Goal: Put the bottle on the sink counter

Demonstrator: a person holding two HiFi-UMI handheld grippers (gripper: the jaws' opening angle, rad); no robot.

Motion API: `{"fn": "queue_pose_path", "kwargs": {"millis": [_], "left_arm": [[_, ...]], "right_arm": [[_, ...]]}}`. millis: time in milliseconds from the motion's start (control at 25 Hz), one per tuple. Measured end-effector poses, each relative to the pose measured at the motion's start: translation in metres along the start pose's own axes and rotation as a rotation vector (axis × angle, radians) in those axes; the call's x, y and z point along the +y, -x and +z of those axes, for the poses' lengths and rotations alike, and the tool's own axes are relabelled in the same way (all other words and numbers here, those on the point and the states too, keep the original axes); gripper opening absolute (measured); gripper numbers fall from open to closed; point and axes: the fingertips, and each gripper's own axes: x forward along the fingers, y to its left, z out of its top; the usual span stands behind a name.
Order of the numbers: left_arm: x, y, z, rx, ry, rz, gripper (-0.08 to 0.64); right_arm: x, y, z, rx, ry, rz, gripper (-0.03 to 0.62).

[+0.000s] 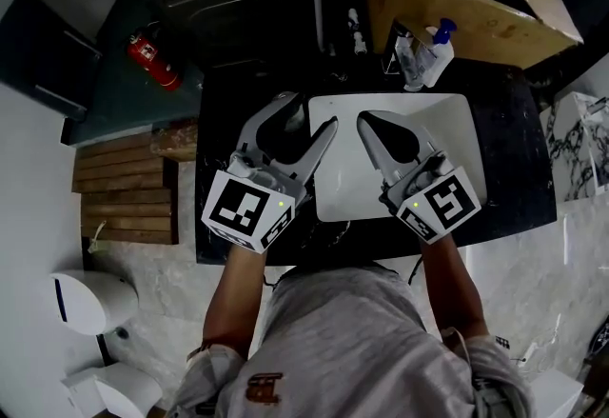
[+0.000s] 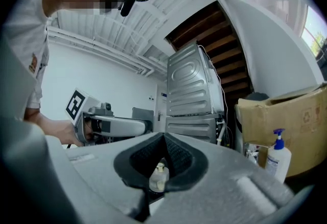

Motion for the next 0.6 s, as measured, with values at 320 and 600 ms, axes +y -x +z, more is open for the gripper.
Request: {"fn": "queue_pose_path", "kwargs": {"millis": [320, 600], "left_arm": [[-0.015, 0.009, 0.018, -0.056, 0.015, -0.007, 0.040], [-0.018, 0.011, 0.020, -0.062, 0.015, -0.002, 0.002]], "right_arm": [[0.012, 0.002, 0.017, -0.035, 0.018, 0.017, 0.000], [0.015, 0.006, 0.025, -0.053, 0.027, 0.014, 0.000]]}}
